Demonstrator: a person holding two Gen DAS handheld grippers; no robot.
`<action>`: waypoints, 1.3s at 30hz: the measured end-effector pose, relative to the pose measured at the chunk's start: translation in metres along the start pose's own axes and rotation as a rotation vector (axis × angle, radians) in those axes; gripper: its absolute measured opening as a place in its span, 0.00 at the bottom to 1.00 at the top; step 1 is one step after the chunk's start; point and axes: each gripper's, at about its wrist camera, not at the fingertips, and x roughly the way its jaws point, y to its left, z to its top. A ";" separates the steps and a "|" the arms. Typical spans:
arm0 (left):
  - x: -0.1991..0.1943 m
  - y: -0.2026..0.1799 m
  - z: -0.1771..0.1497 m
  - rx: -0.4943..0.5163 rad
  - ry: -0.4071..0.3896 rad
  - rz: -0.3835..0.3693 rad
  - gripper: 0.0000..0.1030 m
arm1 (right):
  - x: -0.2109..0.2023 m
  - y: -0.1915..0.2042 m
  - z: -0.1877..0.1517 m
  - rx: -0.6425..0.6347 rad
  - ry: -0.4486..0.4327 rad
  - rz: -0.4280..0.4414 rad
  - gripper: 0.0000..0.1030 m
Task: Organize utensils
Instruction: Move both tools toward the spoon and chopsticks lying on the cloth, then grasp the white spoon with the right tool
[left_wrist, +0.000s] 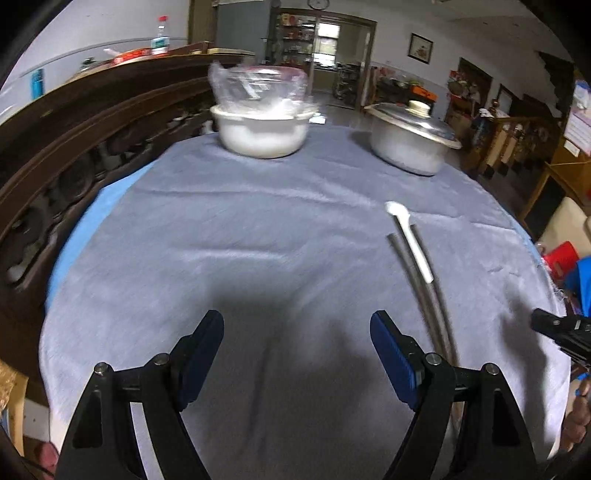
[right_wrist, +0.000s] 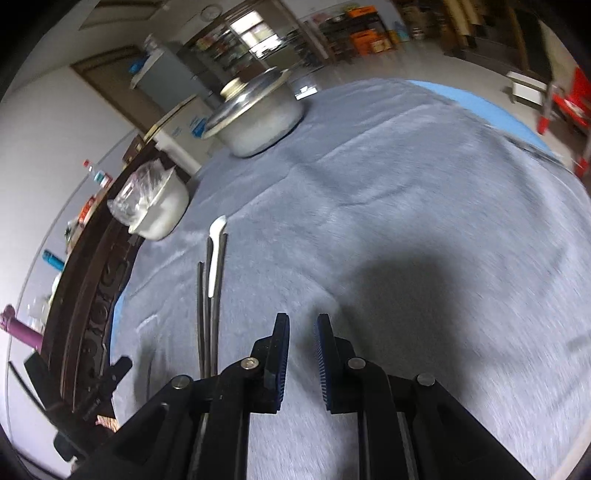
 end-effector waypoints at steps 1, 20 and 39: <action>0.006 -0.005 0.005 0.010 0.002 -0.017 0.79 | 0.006 0.003 0.004 -0.011 0.012 0.003 0.16; 0.086 -0.060 0.043 0.113 0.166 -0.168 0.80 | 0.113 0.094 0.110 -0.277 0.164 0.113 0.52; 0.079 -0.027 0.054 0.077 0.190 -0.153 0.80 | 0.190 0.144 0.121 -0.388 0.222 -0.106 0.29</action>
